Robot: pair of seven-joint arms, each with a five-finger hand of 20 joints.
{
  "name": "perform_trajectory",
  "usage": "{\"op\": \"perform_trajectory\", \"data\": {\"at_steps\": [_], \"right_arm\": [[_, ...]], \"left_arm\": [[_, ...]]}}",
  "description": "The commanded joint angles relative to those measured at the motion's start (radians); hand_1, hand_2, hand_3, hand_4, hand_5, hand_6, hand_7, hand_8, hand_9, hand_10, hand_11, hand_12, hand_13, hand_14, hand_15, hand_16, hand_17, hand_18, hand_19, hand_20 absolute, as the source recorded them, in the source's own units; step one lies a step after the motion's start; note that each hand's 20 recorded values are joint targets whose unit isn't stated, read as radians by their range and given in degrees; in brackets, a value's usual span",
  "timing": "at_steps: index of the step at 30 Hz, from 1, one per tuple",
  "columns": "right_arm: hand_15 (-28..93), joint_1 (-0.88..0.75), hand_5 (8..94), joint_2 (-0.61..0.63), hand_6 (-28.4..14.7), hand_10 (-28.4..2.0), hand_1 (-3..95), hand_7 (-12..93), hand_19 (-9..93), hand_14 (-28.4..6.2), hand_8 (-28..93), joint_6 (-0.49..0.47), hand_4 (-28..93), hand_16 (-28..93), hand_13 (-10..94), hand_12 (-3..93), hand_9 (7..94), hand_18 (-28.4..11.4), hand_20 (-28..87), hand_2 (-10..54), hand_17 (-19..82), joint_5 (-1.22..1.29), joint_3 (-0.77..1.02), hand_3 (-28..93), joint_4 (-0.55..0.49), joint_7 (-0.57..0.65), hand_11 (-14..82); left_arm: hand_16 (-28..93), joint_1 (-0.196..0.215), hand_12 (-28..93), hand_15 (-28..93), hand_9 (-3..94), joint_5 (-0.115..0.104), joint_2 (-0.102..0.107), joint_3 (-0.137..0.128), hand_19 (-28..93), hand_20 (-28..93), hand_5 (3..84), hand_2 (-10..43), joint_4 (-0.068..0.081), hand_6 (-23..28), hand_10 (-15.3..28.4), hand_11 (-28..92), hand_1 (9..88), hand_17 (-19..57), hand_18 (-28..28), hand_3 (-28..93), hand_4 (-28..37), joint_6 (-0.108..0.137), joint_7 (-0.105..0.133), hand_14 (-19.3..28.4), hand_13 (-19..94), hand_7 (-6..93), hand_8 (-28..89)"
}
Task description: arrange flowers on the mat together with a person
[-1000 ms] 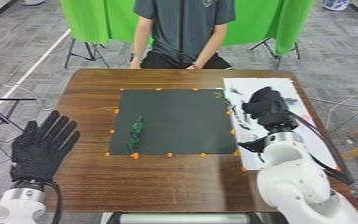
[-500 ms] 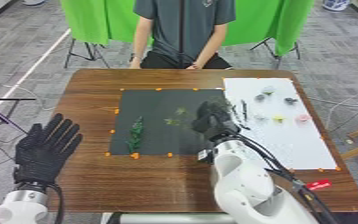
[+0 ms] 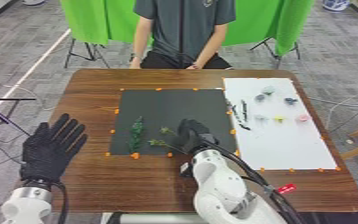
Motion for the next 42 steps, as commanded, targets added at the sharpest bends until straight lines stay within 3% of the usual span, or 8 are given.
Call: {"op": "perform_trajectory", "data": {"at_steps": [1,6,9,21,26,30,36,42], "right_arm": [[74,-0.003,71.6,-0.084,-2.0,-14.1,49.7,49,93,-9.7,13,0.033,-17,34,76,38.0,74.4,-22.8,37,-3.9,52,-0.053,-0.029,69,0.058,0.005,55.3],[71,0.023,72.3,-0.122,-1.7,-13.0,50.2,48,93,-7.9,13,0.065,-18,34,79,38.0,75.7,-21.4,38,-4.2,56,-0.043,-0.027,68,0.109,0.036,54.6],[70,0.018,72.5,-0.124,-1.6,-13.2,49.8,48,93,-7.2,13,0.083,-18,34,80,37.8,76.4,-21.0,38,-4.8,57,-0.054,-0.025,69,0.118,0.032,54.0],[70,0.014,71.3,-0.086,-2.7,-15.0,47.5,47,93,-9.4,14,0.067,-17,36,78,37.9,75.3,-22.4,39,-9.5,54,-0.06,-0.042,68,0.098,0.03,53.0],[70,0.021,71.1,-0.078,-2.7,-15.2,46.0,47,93,-9.5,14,0.071,-18,36,78,36.0,75.0,-22.5,38,-9.5,54,-0.05,-0.053,65,0.088,0.032,54.0],[70,0.02,71.8,-0.076,-3.3,-15.9,39.5,43,93,-10.0,14,0.081,-21,36,78,35.1,74.2,-22.7,39,-9.5,54,-0.044,-0.054,70,0.079,0.033,54.5],[71,0.025,74.8,-0.064,-4.3,-16.5,30.8,36,93,-10.7,-8,0.085,-24,36,77,35.7,75.2,-23.1,39,-9.5,54,-0.056,-0.051,80,0.071,0.03,52.7],[71,0.03,73.8,-0.05,-5.0,-17.1,28.6,33,93,-11.4,-10,0.104,-24,36,77,36.0,74.5,-23.4,39,-9.5,53,-0.028,-0.035,79,0.048,0.045,52.1]], "left_arm": [[-4,-0.02,8,18,39.4,0.012,0.0,0.022,26,12,45.5,11.3,0.016,8.0,14.9,13,29.6,-2.8,12.7,73,-28.3,0.011,-0.033,14.8,29,9.0,-8],[-4,-0.039,8,18,39.4,0.009,0.007,0.042,26,12,45.4,10.7,0.024,7.9,14.7,13,29.9,-2.8,12.7,73,-28.3,0.014,-0.035,14.6,29,9.1,-8],[-4,-0.053,8,18,39.4,0.013,0.006,0.051,25,12,45.2,10.6,0.029,7.7,14.4,13,30.1,-2.7,12.6,73,-28.3,0.011,-0.048,14.2,29,9.2,-8],[-4,-0.039,8,17,39.5,0.011,-0.001,0.026,25,12,44.9,10.5,0.024,7.2,13.7,13,29.7,-2.3,12.6,73,-28.3,0.011,-0.041,13.6,30,10.0,-9],[-4,-0.046,8,16,39.4,0.011,-0.001,0.032,25,12,44.6,10.4,0.028,7.0,13.4,13,29.6,-2.3,12.6,73,-28.3,0.009,-0.047,13.4,30,10.1,-9],[-4,-0.045,8,16,39.4,0.011,0.0,0.033,25,12,44.2,10.1,0.026,6.6,13.0,13,29.5,-2.0,12.6,73,-28.3,0.008,-0.048,12.8,31,10.2,-9],[-4,-0.036,8,16,39.4,0.007,0.002,0.023,25,12,43.7,9.7,0.023,6.0,12.3,13,29.3,-1.3,12.3,73,-28.3,0.011,-0.042,11.8,31,10.9,-9],[-3,-0.033,8,15,39.4,0.008,0.0,0.017,25,12,43.6,9.7,0.024,5.8,12.1,13,29.2,-1.2,12.3,73,-28.3,0.012,-0.048,11.7,31,11.3,-9]]}}
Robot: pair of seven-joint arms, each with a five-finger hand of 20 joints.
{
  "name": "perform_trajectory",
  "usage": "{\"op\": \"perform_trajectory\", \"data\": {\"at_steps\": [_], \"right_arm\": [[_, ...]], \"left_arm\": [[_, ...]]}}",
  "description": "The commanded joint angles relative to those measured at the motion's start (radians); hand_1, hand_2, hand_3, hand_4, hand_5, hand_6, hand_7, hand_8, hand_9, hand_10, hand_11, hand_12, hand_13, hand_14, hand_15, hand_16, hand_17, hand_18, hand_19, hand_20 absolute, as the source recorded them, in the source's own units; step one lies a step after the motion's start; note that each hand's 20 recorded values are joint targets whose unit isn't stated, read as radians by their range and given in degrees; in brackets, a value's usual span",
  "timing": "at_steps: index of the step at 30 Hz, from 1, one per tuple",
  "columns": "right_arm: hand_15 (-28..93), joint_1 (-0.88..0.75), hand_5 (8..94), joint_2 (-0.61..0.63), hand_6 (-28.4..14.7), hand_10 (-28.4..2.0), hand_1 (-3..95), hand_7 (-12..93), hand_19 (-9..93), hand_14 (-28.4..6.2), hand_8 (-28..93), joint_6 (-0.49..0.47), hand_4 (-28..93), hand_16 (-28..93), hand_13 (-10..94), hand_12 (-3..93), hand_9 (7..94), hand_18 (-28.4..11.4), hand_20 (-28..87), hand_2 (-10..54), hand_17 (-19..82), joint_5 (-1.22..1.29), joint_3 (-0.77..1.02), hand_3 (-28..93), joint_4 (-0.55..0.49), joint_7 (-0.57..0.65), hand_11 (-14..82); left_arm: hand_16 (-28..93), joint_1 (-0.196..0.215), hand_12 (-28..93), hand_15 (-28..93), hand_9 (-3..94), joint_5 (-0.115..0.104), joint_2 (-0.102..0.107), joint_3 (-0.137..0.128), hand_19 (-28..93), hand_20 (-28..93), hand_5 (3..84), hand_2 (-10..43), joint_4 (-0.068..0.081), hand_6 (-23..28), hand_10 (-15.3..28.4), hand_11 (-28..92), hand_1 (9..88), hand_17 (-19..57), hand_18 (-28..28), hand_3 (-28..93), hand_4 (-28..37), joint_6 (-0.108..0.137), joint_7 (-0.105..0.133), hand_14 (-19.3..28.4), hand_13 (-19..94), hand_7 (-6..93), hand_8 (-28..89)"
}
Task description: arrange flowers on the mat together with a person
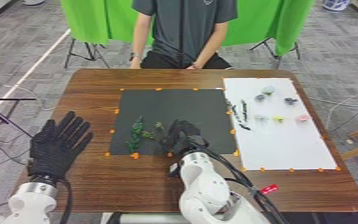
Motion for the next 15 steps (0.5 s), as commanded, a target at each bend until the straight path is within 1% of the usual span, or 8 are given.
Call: {"op": "perform_trajectory", "data": {"at_steps": [1,2,4,6,8,10,12,15], "right_arm": [[71,0.01,73.8,0.027,-5.1,-17.2,28.5,33,93,-11.6,-10,0.031,-24,36,76,36.0,74.5,-23.4,39,-9.5,53,0.019,0.011,79,-0.038,0.018,52.1],[71,0.014,73.8,0.033,-5.1,-17.2,28.3,33,93,-11.6,-9,0.03,-24,36,76,36.0,74.5,-23.4,39,-9.5,53,0.021,0.009,79,-0.046,0.018,52.0],[71,0.015,74.1,0.042,-5.2,-17.2,26.0,33,93,-11.7,-9,0.02,-24,36,76,35.8,74.6,-23.4,40,-9.5,53,0.03,0.005,80,-0.064,0.018,52.0],[71,0.018,75.2,0.056,-5.3,-17.3,24.7,32,93,-12.0,-9,0.027,-24,36,76,35.6,75.4,-23.5,40,-9.5,53,0.03,-0.005,81,-0.076,0.013,51.5],[71,0.014,75.7,0.062,-5.4,-17.4,24.2,31,93,-12.3,-9,0.021,-24,36,77,35.4,76.1,-23.8,40,-9.5,53,0.032,-0.004,81,-0.09,0.008,50.6],[71,0.011,78.2,0.072,-5.9,-17.6,24.2,23,93,-12.5,-9,0.054,-24,36,77,35.0,77.7,-24.0,40,-9.5,53,0.036,-0.006,81,-0.102,0.008,48.0],[71,0.006,78.4,0.085,-6.5,-17.7,24.1,19,93,-12.5,-9,0.07,-24,36,77,34.2,78.5,-24.1,40,-9.5,53,0.04,0.001,81,-0.121,0.0,45.9],[70,-0.009,78.3,0.114,-6.8,-17.7,24.1,17,93,-12.4,-9,0.086,-23,36,77,33.3,78.9,-24.1,40,-9.5,53,0.069,0.037,80,-0.161,-0.011,44.2]], "left_arm": [[-3,0.018,8,15,39.4,0.0,-0.007,-0.011,25,12,43.6,9.8,-0.002,5.7,12.0,13,29.2,-1.2,12.3,73,-28.3,0.009,-0.009,11.7,31,11.3,-9],[-4,0.014,8,15,39.5,0.001,-0.008,-0.012,25,12,43.6,9.9,0.0,5.7,11.9,13,29.1,-1.1,12.3,73,-28.3,0.008,-0.008,11.6,32,11.4,-9],[-4,0.02,8,15,39.5,-0.001,-0.008,-0.016,24,12,43.5,10.1,-0.003,5.5,11.9,13,29.1,-1.0,12.3,73,-28.3,0.009,-0.004,11.2,32,11.5,-9],[-4,0.02,8,15,39.5,0.0,-0.011,-0.018,24,12,43.4,10.2,-0.003,5.4,11.8,13,29.0,-0.9,12.2,73,-28.3,0.007,-0.008,11.0,32,11.5,-9],[-4,0.024,8,15,39.6,0.0,-0.013,-0.02,24,12,43.3,10.2,-0.005,5.3,11.7,13,28.9,-0.7,12.1,73,-28.3,0.007,-0.005,10.9,32,11.6,-9],[-4,0.026,8,15,39.6,-0.001,-0.014,-0.02,24,12,43.3,10.3,-0.007,5.2,11.7,13,28.8,-0.6,12.1,73,-28.3,0.007,-0.002,10.7,32,11.7,-10],[-4,0.033,8,15,39.5,-0.001,-0.019,-0.023,24,12,43.3,10.4,-0.009,5.2,11.6,13,28.7,-0.6,12.1,73,-28.3,0.005,0.002,10.7,32,11.8,-10],[-3,0.045,8,15,39.5,-0.003,-0.026,-0.031,24,12,43.3,10.4,-0.013,5.2,11.6,13,28.7,-0.5,12.0,73,-28.3,0.006,0.01,10.8,32,11.8,-10]]}}
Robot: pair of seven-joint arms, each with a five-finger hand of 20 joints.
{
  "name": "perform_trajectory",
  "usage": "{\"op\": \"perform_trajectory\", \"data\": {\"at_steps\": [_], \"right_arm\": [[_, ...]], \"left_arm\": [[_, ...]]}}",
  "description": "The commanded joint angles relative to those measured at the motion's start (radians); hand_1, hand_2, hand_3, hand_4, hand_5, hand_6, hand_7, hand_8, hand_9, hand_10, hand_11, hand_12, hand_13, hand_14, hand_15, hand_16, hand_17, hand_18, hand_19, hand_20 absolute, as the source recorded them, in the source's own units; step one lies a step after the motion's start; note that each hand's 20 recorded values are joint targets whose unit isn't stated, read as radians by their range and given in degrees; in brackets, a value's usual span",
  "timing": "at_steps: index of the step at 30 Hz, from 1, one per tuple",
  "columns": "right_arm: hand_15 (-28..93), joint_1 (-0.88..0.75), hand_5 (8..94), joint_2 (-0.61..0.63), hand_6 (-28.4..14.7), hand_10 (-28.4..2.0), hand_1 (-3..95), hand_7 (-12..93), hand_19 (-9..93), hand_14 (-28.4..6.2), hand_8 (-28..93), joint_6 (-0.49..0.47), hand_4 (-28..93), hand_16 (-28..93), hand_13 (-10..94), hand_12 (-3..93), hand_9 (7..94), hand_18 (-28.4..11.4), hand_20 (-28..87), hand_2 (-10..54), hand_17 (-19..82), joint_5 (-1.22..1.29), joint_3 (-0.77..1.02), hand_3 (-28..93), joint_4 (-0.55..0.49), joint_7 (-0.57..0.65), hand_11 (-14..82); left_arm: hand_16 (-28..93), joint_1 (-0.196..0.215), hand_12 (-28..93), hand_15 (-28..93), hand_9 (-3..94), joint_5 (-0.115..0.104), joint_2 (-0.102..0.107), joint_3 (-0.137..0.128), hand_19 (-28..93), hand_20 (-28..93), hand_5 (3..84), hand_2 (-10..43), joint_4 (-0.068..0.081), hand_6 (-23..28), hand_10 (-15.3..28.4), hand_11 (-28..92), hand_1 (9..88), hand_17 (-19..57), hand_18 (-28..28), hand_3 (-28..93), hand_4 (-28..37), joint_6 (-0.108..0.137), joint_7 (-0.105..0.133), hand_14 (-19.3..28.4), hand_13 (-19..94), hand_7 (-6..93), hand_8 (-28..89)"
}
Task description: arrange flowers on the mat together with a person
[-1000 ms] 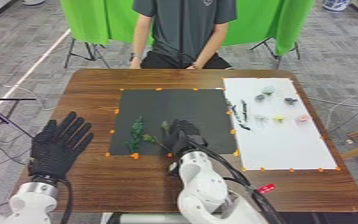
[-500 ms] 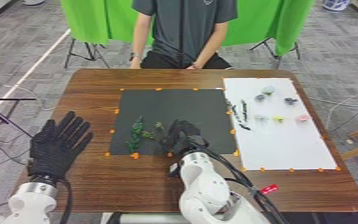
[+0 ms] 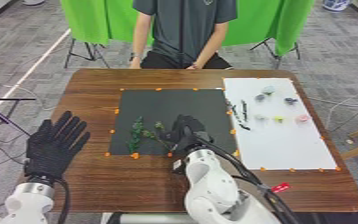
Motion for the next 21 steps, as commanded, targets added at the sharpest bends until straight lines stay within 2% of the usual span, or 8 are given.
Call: {"op": "perform_trajectory", "data": {"at_steps": [1,5,7,9,10,12,19,21], "right_arm": [[70,-0.025,78.1,0.063,-6.7,-17.7,24.4,17,93,-12.4,-9,0.078,-23,36,77,33.1,79.1,-24.1,40,-9.5,53,0.043,0.056,79,-0.087,-0.026,43.8],[69,-0.073,76.0,0.126,-6.3,-17.8,25.9,18,93,-12.6,-9,0.153,-21,35,76,31.5,77.6,-24.1,36,-9.5,51,0.181,0.151,77,-0.149,-0.076,42.0],[66,-0.097,73.6,0.168,-6.8,-18.4,26.2,19,93,-13.3,-10,0.232,-21,32,74,29.5,76.2,-23.8,27,-5.9,49,0.248,0.186,76,-0.176,-0.076,39.6],[60,-0.15,70.8,0.206,-7.6,-19.4,26.3,19,92,-14.1,-10,0.241,-21,28,72,26.8,74.5,-23.5,16,-2.0,46,0.396,0.271,75,-0.203,-0.186,35.6],[58,-0.163,68.8,0.221,-8.0,-19.8,26.7,19,90,-14.7,-10,0.258,-20,26,71,25.4,72.7,-23.2,13,-0.6,44,0.398,0.288,76,-0.217,-0.149,33.2],[55,-0.217,66.8,0.246,-8.6,-20.0,26.9,19,88,-15.4,-10,0.261,-21,24,70,24.1,71.6,-23.0,10,0.5,42,0.537,0.379,76,-0.228,-0.26,31.1],[52,-0.364,63.4,0.307,-9.3,-20.8,26.8,18,84,-16.5,-11,0.333,-21,21,65,21.4,66.7,-22.5,7,0.7,37,0.606,0.595,77,-0.266,-0.24,27.2],[51,-0.425,63.2,0.319,-9.3,-20.7,26.7,18,84,-16.4,-11,0.328,-21,20,64,21.1,66.4,-22.4,8,0.0,37,0.705,0.681,77,-0.274,-0.297,26.8]], "left_arm": [[-3,0.037,8,15,39.5,-0.003,-0.026,-0.017,24,12,43.3,10.4,-0.012,5.3,11.7,13,28.7,-0.6,12.1,73,-28.3,0.004,0.009,10.9,32,11.8,-10],[-3,0.049,8,15,39.5,-0.004,-0.03,-0.028,24,12,43.5,10.3,-0.016,5.6,11.9,13,28.8,-0.8,12.2,73,-28.3,0.004,0.021,11.2,32,11.6,-10],[-3,0.055,9,15,39.6,-0.002,-0.029,-0.035,24,12,43.6,10.3,-0.019,5.7,12.2,13,28.8,-0.9,12.2,73,-28.3,0.001,0.027,11.6,32,11.6,-9],[-3,0.058,9,15,39.6,0.003,-0.031,-0.041,24,12,43.7,10.2,-0.021,5.9,12.5,13,29.0,-1.0,12.2,73,-28.3,0.0,0.029,11.8,31,11.6,-9],[-3,0.06,9,15,39.5,0.003,-0.03,-0.045,24,13,43.7,10.0,-0.021,6.0,12.6,13,29.3,-1.1,12.3,73,-28.3,0.001,0.03,11.8,31,11.6,-9],[-3,0.065,9,15,39.4,-0.002,-0.031,-0.051,24,13,43.8,9.7,-0.023,6.2,12.6,13,29.5,-1.2,12.3,73,-28.3,0.004,0.034,11.9,31,11.5,-9],[-3,0.08,9,16,39.5,-0.004,-0.028,-0.062,25,13,44.1,9.4,-0.029,6.5,12.8,14,29.8,-1.5,12.5,73,-28.2,0.001,0.048,12.3,31,11.0,-9],[-3,0.078,9,16,39.5,-0.004,-0.026,-0.063,25,13,44.1,9.4,-0.027,6.6,12.8,14,29.8,-1.6,12.5,73,-28.3,-0.003,0.051,12.4,31,11.1,-9]]}}
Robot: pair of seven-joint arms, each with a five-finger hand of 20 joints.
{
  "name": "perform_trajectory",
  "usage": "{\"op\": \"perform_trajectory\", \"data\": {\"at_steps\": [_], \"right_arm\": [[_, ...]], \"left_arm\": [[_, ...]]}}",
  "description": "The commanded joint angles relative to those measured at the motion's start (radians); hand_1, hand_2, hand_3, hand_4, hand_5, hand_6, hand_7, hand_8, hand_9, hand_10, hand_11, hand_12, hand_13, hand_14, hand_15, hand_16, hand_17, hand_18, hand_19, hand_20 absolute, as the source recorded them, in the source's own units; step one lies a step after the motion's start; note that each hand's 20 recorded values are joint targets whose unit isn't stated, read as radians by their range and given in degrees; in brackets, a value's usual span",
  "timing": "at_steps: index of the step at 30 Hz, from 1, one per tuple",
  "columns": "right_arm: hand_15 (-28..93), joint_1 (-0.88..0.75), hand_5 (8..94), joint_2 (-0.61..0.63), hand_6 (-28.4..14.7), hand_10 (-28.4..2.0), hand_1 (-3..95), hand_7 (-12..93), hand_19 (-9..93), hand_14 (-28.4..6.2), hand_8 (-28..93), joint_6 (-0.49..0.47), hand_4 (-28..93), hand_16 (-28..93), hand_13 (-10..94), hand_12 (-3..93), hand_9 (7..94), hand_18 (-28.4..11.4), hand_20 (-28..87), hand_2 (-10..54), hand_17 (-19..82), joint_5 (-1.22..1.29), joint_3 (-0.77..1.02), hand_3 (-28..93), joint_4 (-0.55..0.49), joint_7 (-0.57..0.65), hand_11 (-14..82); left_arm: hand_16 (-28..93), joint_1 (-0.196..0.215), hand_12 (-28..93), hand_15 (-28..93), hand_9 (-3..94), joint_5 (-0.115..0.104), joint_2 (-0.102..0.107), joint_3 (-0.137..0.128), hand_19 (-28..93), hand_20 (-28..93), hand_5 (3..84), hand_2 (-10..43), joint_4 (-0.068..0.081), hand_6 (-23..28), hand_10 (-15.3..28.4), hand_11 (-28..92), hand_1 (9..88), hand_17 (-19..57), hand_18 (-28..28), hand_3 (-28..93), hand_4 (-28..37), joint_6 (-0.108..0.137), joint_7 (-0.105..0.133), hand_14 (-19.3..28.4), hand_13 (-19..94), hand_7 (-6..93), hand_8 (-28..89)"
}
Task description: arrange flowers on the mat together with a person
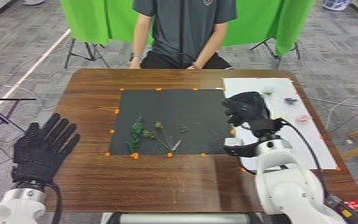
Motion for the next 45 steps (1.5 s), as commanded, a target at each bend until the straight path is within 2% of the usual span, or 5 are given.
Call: {"op": "perform_trajectory", "data": {"at_steps": [1,8,17,31,45], "right_arm": [[51,-0.208,62.6,0.065,-9.3,-20.6,26.8,18,84,-16.3,-11,0.015,-20,20,64,20.8,66.0,-22.2,8,-0.4,37,0.167,0.267,77,-0.025,-0.063,26.3],[46,-0.295,55.9,-0.051,-8.0,-19.3,30.4,20,73,-15.6,-12,-0.315,-23,16,55,18.7,58.0,-20.0,8,-0.6,27,0.492,0.561,79,-0.011,-0.137,22.1],[40,-0.282,54.1,-0.146,-6.8,-18.4,30.3,20,63,-15.1,-13,-0.47,-23,15,51,18.6,55.4,-19.5,9,-4.1,21,0.536,0.628,80,0.014,-0.243,19.7],[25,-0.31,43.2,-0.014,-7.4,-18.2,20.7,18,46,-16.1,-13,0.003,-24,15,33,15.8,40.4,-17.5,12,4.8,14,0.87,0.401,84,-0.017,-0.531,12.0],[24,-0.288,40.8,-0.075,-6.8,-15.4,19.8,20,43,-15.3,-13,-0.392,-25,15,30,15.3,37.4,-17.4,13,1.2,11,0.579,0.608,85,0.18,-0.583,12.6]], "left_arm": [[-3,0.02,9,16,39.5,-0.003,-0.004,-0.011,25,13,44.2,9.4,-0.005,6.6,12.8,14,29.9,-1.6,12.5,73,-28.2,-0.003,0.014,12.5,31,11.0,-9],[-3,0.034,9,16,39.5,-0.002,-0.006,-0.025,25,13,44.2,8.7,-0.006,6.8,12.8,14,30.5,-1.7,12.5,73,-28.0,-0.005,0.018,12.5,31,10.8,-9],[-3,0.044,9,16,39.5,-0.006,-0.011,-0.026,25,12,44.3,8.3,-0.011,6.9,12.8,14,30.9,-1.8,12.6,73,-27.7,-0.001,0.031,12.6,31,10.6,-9],[-3,0.061,9,17,39.5,-0.018,-0.018,-0.021,25,12,44.4,9.2,-0.016,6.9,13.0,14,30.7,-1.8,12.6,73,-28.0,0.008,0.043,12.6,31,10.6,-9],[-3,-0.015,9,16,39.5,-0.002,0.025,0.003,25,12,44.3,9.7,0.021,6.9,13.0,14,30.2,-1.8,12.6,73,-28.2,-0.007,0.017,12.7,31,10.5,-9]]}}
